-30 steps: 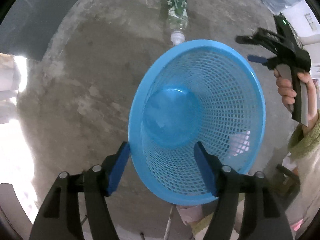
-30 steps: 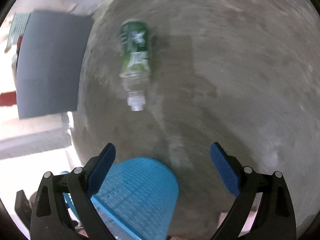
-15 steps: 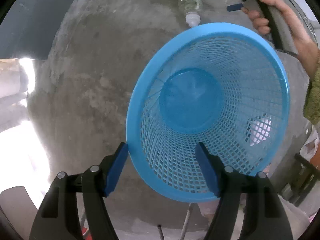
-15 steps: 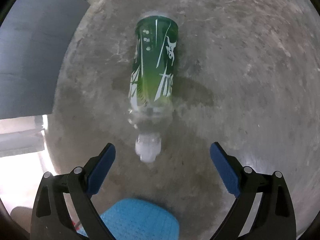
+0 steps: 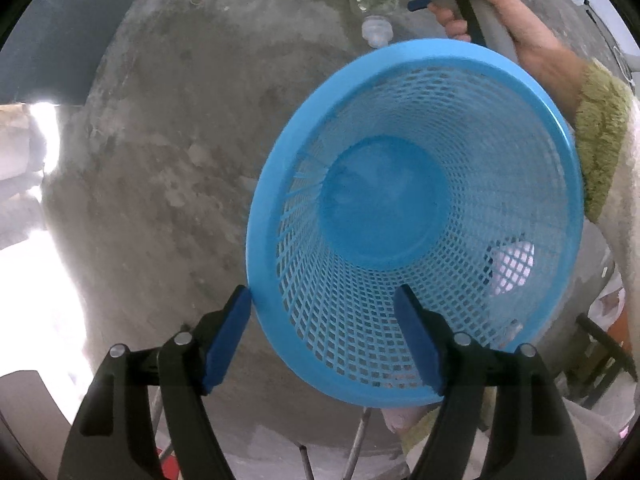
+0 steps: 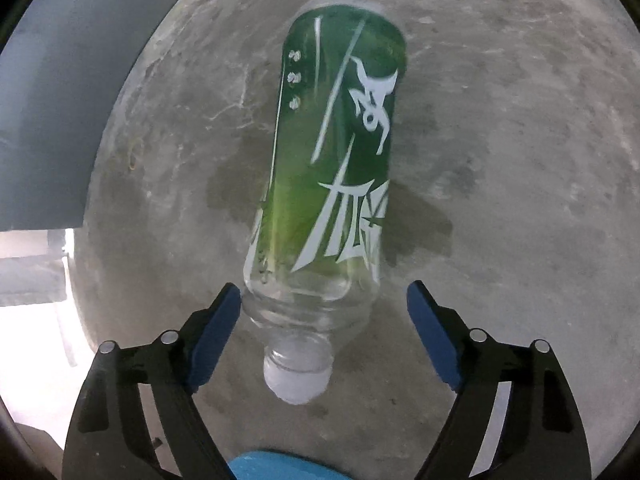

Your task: Collect trash

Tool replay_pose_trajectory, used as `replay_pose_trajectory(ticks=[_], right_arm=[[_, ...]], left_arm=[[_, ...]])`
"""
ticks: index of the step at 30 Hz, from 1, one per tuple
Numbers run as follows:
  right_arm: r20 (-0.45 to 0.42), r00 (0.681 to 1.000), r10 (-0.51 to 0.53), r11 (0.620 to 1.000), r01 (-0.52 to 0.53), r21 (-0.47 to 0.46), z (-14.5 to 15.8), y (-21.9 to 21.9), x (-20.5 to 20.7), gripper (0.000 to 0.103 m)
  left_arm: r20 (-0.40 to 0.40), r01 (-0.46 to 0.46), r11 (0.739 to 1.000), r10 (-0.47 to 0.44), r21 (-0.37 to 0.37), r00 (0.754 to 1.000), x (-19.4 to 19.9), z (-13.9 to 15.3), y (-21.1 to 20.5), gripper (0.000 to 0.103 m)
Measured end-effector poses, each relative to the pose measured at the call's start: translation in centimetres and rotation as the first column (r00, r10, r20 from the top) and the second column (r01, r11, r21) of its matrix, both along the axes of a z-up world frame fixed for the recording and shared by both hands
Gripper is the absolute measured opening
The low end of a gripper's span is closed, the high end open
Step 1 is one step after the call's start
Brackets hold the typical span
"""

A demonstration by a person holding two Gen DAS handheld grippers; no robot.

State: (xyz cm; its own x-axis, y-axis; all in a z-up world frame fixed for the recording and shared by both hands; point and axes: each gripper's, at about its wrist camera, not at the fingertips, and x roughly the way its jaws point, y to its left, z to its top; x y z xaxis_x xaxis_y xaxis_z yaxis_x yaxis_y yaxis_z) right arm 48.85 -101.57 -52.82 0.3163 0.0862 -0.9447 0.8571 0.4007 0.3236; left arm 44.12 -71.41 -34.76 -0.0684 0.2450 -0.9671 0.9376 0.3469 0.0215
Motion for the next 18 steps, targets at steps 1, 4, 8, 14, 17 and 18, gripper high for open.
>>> replay_pose_trajectory(ticks=[1, 4, 8, 14, 17, 18], right_arm=[[0.000, 1.000, -0.003, 1.000, 0.003, 0.002, -0.2, -0.1, 0.1, 0.068], [0.010, 1.000, -0.017, 1.000, 0.017, -0.013, -0.2, -0.2, -0.5, 0.067], [-0.013, 0.999, -0.034, 0.997, 0.033, -0.070, 0.8, -0.4, -2.3, 0.067], [0.109, 0.994, -0.020, 0.986, 0.038, -0.164, 7.2, 0.2, -8.4, 0.066], [0.200, 0.978, 0.054, 0.964, 0.001, -0.264, 14.0, 2.8, -13.5, 0.065], [0.227, 0.971, 0.075, 0.958, -0.007, -0.287, 15.9, 3.8, -15.1, 0.065]], left_arm=[[-0.002, -0.008, 1.000, 0.008, -0.001, 1.000, 0.2, -0.1, -0.1, 0.071], [-0.002, -0.036, 0.999, 0.036, 0.013, 0.999, 0.7, -0.8, -0.3, 0.071], [0.018, -0.023, 0.999, 0.022, 0.033, 1.000, 0.8, -1.6, -0.7, 0.071], [-0.016, -0.061, 0.998, 0.061, 0.008, 0.998, 0.1, -2.3, -1.2, 0.072], [-0.044, -0.080, 0.997, 0.080, 0.001, 0.996, -0.5, -3.3, -1.9, 0.072], [-0.058, -0.081, 0.997, 0.080, -0.008, 0.995, -0.9, -3.6, -2.2, 0.072]])
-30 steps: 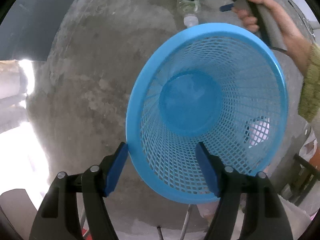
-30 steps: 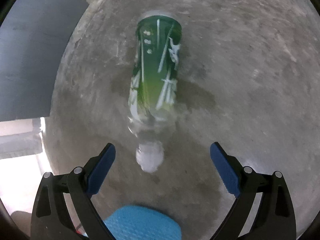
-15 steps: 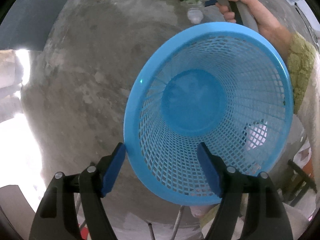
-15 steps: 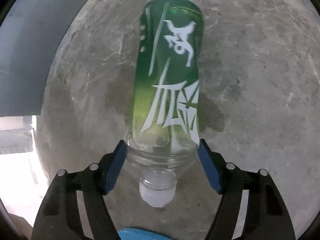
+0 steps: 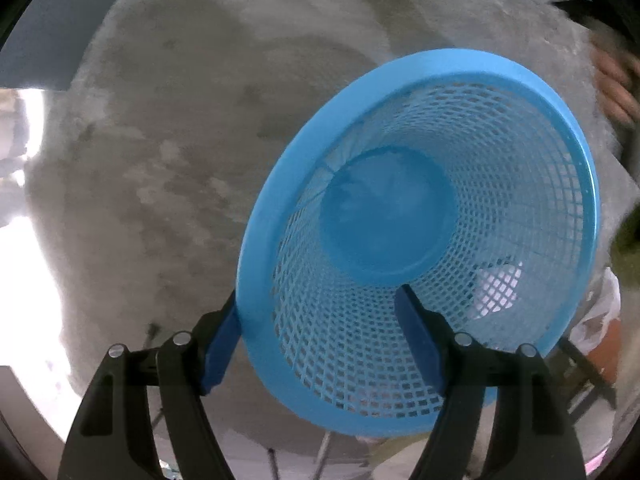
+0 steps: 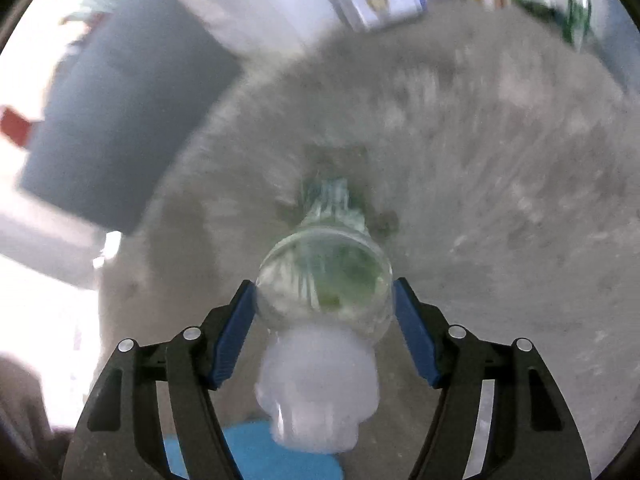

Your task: Collect trash

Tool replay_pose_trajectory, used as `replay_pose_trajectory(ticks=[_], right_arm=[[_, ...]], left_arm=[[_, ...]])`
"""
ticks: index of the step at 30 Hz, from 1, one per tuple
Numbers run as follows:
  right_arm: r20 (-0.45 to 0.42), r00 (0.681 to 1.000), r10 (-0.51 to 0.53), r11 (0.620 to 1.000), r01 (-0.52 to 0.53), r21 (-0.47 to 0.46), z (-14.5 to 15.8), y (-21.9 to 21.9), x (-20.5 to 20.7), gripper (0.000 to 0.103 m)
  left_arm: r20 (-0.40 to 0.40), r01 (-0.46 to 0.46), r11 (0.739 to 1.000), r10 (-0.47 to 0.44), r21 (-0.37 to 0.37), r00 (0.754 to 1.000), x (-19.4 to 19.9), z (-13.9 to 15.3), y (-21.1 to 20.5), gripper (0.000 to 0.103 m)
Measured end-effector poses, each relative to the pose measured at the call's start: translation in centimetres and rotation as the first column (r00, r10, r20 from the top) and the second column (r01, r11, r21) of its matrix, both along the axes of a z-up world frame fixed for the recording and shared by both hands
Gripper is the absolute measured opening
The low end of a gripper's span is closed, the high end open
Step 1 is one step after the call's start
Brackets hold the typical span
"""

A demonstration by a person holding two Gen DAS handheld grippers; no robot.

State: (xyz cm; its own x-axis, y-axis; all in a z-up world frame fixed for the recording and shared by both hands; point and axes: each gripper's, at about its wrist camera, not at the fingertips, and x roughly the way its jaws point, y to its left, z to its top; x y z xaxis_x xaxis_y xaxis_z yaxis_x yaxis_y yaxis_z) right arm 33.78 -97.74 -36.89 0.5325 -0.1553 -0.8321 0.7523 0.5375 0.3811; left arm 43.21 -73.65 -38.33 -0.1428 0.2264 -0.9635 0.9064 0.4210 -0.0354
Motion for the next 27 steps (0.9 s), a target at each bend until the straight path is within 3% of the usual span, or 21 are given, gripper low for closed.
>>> replay_pose_trajectory(ticks=[3, 6, 8, 11, 16, 21, 27], right_arm=[[0.066, 0.997, 0.045, 0.997, -0.040, -0.065, 5.8, 4.0, -5.7, 0.065], [0.112, 0.990, 0.081, 0.996, -0.076, -0.049, 9.7, 8.5, -10.6, 0.065], [0.131, 0.987, 0.091, 0.996, -0.089, -0.021, 11.0, 11.7, -13.8, 0.065], [0.168, 0.983, 0.075, 0.995, -0.086, 0.056, 10.9, 14.1, -15.0, 0.065], [0.218, 0.976, 0.021, 1.000, -0.024, 0.013, 12.3, 16.9, -17.4, 0.065], [0.226, 0.974, 0.030, 0.999, -0.022, -0.039, 11.3, 21.1, -19.0, 0.065], [0.147, 0.988, 0.053, 0.995, -0.064, 0.072, 4.2, 23.1, -17.0, 0.066]], left_arm=[[-0.015, 0.022, 0.999, -0.022, -0.037, 1.000, -1.8, -0.6, -1.2, 0.072], [-0.036, 0.032, 0.997, -0.034, -0.070, 0.999, -3.2, -0.8, -2.2, 0.073], [-0.078, 0.011, 0.994, -0.020, -0.107, 0.997, -4.1, -0.9, -2.9, 0.073], [-0.072, 0.007, 0.989, -0.018, -0.150, 0.997, -5.1, -0.9, -3.8, 0.074], [-0.050, 0.018, 0.989, -0.026, -0.145, 0.998, -6.5, -1.0, -4.0, 0.074], [-0.074, -0.075, 0.990, 0.067, -0.119, 0.995, -5.0, -1.6, -3.2, 0.074], [-0.049, -0.100, 0.989, 0.095, -0.107, 0.994, -4.4, -2.2, -3.1, 0.074]])
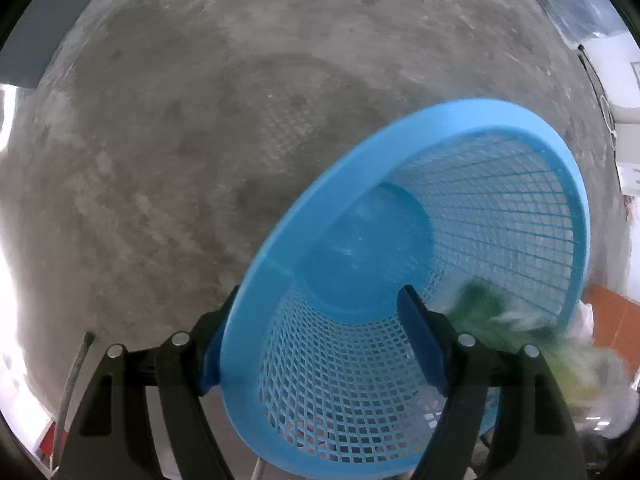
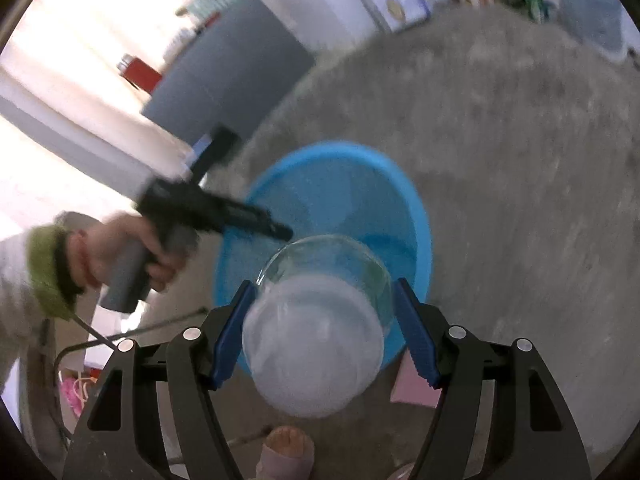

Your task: Collect trash

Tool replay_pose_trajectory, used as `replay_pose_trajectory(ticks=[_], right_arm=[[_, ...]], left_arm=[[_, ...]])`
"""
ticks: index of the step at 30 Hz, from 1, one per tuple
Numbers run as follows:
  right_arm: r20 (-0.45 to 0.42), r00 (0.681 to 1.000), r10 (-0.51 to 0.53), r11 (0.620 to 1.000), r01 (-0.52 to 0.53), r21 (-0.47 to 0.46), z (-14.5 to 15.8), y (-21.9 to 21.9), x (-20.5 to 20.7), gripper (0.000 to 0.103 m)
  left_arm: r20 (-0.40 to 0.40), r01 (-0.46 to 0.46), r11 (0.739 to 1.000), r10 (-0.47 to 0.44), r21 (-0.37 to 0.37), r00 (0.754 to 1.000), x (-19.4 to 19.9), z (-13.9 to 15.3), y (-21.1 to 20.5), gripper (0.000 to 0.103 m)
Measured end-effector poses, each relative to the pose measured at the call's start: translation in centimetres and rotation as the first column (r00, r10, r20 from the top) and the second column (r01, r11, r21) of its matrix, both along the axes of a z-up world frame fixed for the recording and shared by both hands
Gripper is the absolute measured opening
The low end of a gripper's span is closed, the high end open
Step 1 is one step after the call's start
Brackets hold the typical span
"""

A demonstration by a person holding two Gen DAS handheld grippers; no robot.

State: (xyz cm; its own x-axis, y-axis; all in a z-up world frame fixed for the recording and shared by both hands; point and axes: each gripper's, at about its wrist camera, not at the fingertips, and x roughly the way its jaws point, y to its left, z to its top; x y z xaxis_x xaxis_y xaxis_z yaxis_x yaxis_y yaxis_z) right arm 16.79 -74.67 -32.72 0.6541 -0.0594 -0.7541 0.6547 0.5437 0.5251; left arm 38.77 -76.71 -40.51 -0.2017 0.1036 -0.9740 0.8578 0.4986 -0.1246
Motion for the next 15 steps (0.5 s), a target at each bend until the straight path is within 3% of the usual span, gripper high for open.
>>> replay_pose_trajectory(ticks=[3, 5, 7, 11, 13, 15], right_arm=[[-0.023, 0.999, 0.028, 0.997, -0.026, 0.078, -2.1, -0.2, 0.8, 0.069], [0.023, 0.999, 0.035, 0.992, -0.037, 0.122, -1.9, -0.6, 0.6, 0.072], [0.084, 0.996, 0.018, 0.997, -0.025, 0.077, -0.3, -0.9, -0.7, 0.080], [0.188, 0.982, -0.036, 0.998, 0.045, -0.042, 2.1, -1.4, -5.1, 0.087], [0.153, 0.987, -0.058, 0.993, 0.072, -0.089, 1.5, -1.6, -6.6, 0.092], [-0.017, 1.000, -0.019, 0.984, 0.015, -0.177, -1.4, -1.2, -7.1, 0.095]], left_arm=[[0.013, 0.010, 1.000, -0.010, 0.006, 1.000, 0.0, -0.2, -0.1, 0.074], [0.013, 0.018, 1.000, -0.018, 0.009, 1.000, -0.3, -0.3, 0.0, 0.074], [0.023, 0.032, 0.999, -0.033, 0.006, 0.999, -0.2, -0.5, -0.2, 0.075], [0.031, 0.043, 0.999, -0.043, 0.005, 0.999, -0.6, -0.1, 0.3, 0.076], [0.034, 0.046, 0.999, -0.046, 0.003, 0.998, -0.8, 0.0, 0.2, 0.076], [0.032, 0.047, 0.999, -0.047, -0.004, 0.998, -0.8, 0.1, 0.2, 0.076]])
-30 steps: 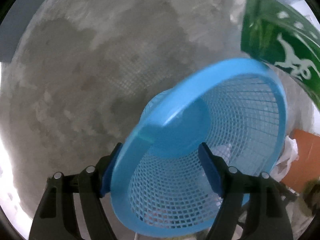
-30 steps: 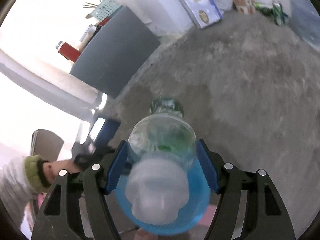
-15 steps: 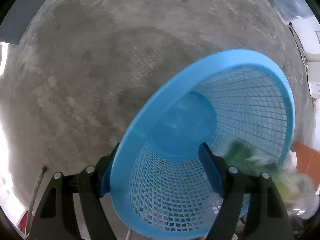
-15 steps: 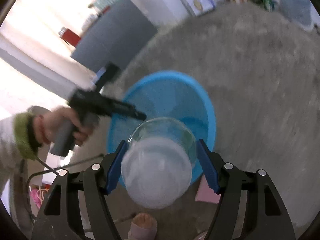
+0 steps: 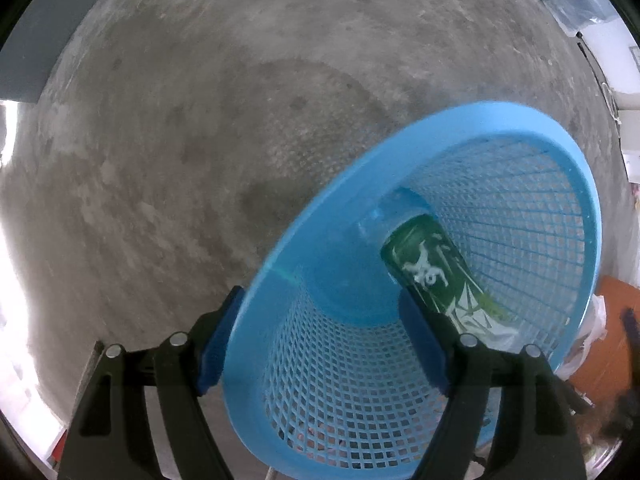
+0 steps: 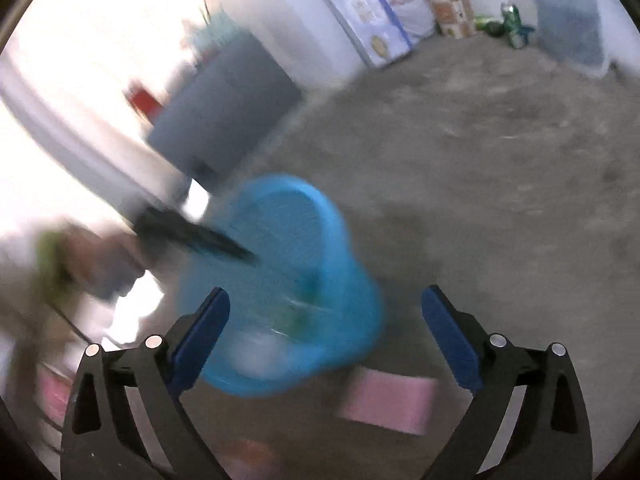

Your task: Collect trash

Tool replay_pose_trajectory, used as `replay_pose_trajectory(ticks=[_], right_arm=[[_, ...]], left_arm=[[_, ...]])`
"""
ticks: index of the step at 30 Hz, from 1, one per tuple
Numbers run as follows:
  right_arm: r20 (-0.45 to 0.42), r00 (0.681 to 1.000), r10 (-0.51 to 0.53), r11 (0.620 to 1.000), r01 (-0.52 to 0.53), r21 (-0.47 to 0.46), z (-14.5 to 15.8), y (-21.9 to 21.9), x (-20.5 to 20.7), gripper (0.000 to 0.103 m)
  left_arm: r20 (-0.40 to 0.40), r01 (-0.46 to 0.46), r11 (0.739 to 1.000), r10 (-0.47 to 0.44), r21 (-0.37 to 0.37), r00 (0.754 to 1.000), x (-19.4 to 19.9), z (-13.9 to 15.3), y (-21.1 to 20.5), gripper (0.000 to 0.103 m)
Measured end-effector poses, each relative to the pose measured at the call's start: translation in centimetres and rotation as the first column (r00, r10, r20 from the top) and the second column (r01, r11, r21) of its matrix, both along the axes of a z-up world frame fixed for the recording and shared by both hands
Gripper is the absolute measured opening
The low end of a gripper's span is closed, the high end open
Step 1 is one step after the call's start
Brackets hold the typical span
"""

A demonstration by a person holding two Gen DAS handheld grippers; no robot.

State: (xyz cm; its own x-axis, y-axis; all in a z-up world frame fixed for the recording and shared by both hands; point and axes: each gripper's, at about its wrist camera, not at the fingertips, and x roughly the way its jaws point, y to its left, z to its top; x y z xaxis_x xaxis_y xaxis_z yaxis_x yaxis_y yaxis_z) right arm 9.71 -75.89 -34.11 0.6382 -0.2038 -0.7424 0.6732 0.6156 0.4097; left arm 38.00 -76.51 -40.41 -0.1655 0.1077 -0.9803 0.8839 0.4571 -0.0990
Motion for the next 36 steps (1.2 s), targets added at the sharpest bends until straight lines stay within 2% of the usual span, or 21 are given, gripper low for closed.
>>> replay_pose_trajectory(ticks=[2, 3, 5, 7, 8, 10, 12, 14, 16, 18, 20, 21, 22, 24, 26, 29, 31, 32, 34, 35, 36], right_arm=[[-0.144, 0.984, 0.107, 0.994, -0.109, -0.001, -3.9, 0.8, 0.7, 0.096], [-0.261, 0.945, 0.195, 0.980, -0.199, 0.014, -7.4, 1.8, 1.6, 0.096], [-0.357, 0.872, 0.334, 0.937, -0.348, 0.025, -11.4, 3.9, 3.1, 0.095], [-0.489, 0.764, 0.422, 0.863, -0.503, -0.042, -14.3, 6.6, 4.8, 0.095], [-0.563, 0.688, 0.458, 0.793, -0.603, -0.093, -15.7, 8.3, 5.8, 0.095], [-0.641, 0.577, 0.506, 0.676, -0.727, -0.122, -17.6, 10.5, 7.3, 0.095], [-0.683, 0.507, 0.526, 0.621, -0.778, -0.100, -19.2, 11.3, 8.4, 0.095], [-0.703, 0.457, 0.544, 0.587, -0.806, -0.069, -20.5, 11.5, 9.3, 0.095], [-0.721, 0.422, 0.549, 0.561, -0.826, -0.056, -21.3, 11.3, 10.2, 0.095], [-0.721, 0.401, 0.565, 0.556, -0.830, -0.026, -21.9, 11.0, 10.9, 0.095], [-0.721, 0.391, 0.573, 0.569, -0.822, 0.007, -22.6, 10.3, 11.7, 0.095], [-0.713, 0.395, 0.579, 0.577, -0.817, 0.016, -22.7, 10.1, 11.8, 0.092], [-0.703, 0.406, 0.583, 0.589, -0.808, 0.022, -22.6, 9.9, 11.9, 0.084], [-0.678, 0.446, 0.584, 0.638, -0.768, 0.044, -22.1, 9.0, 11.8, 0.080], [-0.641, 0.496, 0.585, 0.691, -0.719, 0.073, -21.4, 7.9, 11.3, 0.079], [-0.616, 0.575, 0.539, 0.762, -0.645, 0.065, -19.5, 6.6, 9.7, 0.078], [-0.582, 0.653, 0.484, 0.817, -0.576, 0.033, -16.8, 5.6, 8.1, 0.078], [-0.526, 0.734, 0.429, 0.866, -0.500, 0.007, -13.8, 4.4, 6.9, 0.078], [-0.431, 0.833, 0.346, 0.919, -0.392, -0.022, -9.6, 3.0, 5.2, 0.078], [-0.340, 0.899, 0.278, 0.951, -0.307, -0.035, -6.3, 1.9, 3.9, 0.078], [-0.265, 0.935, 0.234, 0.966, -0.254, -0.041, -4.0, 1.2, 3.0, 0.079]], left_arm=[[0.009, 0.008, 1.000, -0.008, -0.004, 1.000, 0.0, 0.1, -0.1, 0.077], [0.000, 0.012, 1.000, -0.012, -0.007, 1.000, 0.0, 0.1, -0.1, 0.078], [0.005, 0.017, 1.000, -0.017, -0.010, 1.000, 0.0, 0.3, -0.1, 0.079], [0.007, 0.017, 1.000, -0.016, -0.013, 1.000, -0.1, 0.4, -0.2, 0.079], [0.006, 0.018, 1.000, -0.018, -0.009, 1.000, -0.1, 0.3, -0.2, 0.080], [0.005, 0.021, 1.000, -0.021, -0.005, 1.000, -0.2, 0.1, -0.2, 0.080], [-0.001, 0.029, 1.000, -0.029, 0.004, 1.000, -0.3, -0.1, -0.2, 0.080], [0.000, 0.034, 0.999, -0.034, 0.007, 0.999, -0.4, -0.2, -0.2, 0.080], [-0.004, 0.036, 0.999, -0.036, 0.008, 0.999, -0.4, -0.4, -0.2, 0.080], [-0.011, 0.032, 0.999, -0.031, 0.013, 0.999, -0.3, -0.7, -0.1, 0.080], [-0.016, 0.031, 0.999, -0.031, 0.018, 0.999, -0.2, -0.9, 0.0, 0.080], [-0.018, 0.034, 0.999, -0.033, 0.020, 0.999, -0.2, -1.0, 0.0, 0.080], [-0.018, 0.035, 0.999, -0.035, 0.020, 0.999, -0.2, -1.0, 0.1, 0.080], [-0.019, 0.035, 0.999, -0.034, 0.021, 0.999, -0.1, -1.1, -0.1, 0.080], [-0.023, 0.027, 0.999, -0.027, 0.020, 0.999, 0.0, -1.2, 0.1, 0.080], [-0.027, 0.020, 1.000, -0.019, 0.020, 0.999, 0.1, -1.3, 0.3, 0.080], [-0.028, 0.019, 1.000, -0.019, 0.019, 0.999, 0.1, -1.3, 0.3, 0.080], [-0.027, 0.019, 1.000, -0.018, 0.020, 0.999, 0.1, -1.3, 0.4, 0.080], [-0.025, 0.015, 1.000, -0.015, 0.021, 1.000, 0.1, -1.3, 0.3, 0.080], [-0.025, 0.012, 1.000, -0.011, 0.021, 1.000, 0.0, -1.3, 0.2, 0.080], [-0.025, 0.006, 1.000, -0.006, 0.022, 1.000, 0.1, -1.4, 0.2, 0.080]])
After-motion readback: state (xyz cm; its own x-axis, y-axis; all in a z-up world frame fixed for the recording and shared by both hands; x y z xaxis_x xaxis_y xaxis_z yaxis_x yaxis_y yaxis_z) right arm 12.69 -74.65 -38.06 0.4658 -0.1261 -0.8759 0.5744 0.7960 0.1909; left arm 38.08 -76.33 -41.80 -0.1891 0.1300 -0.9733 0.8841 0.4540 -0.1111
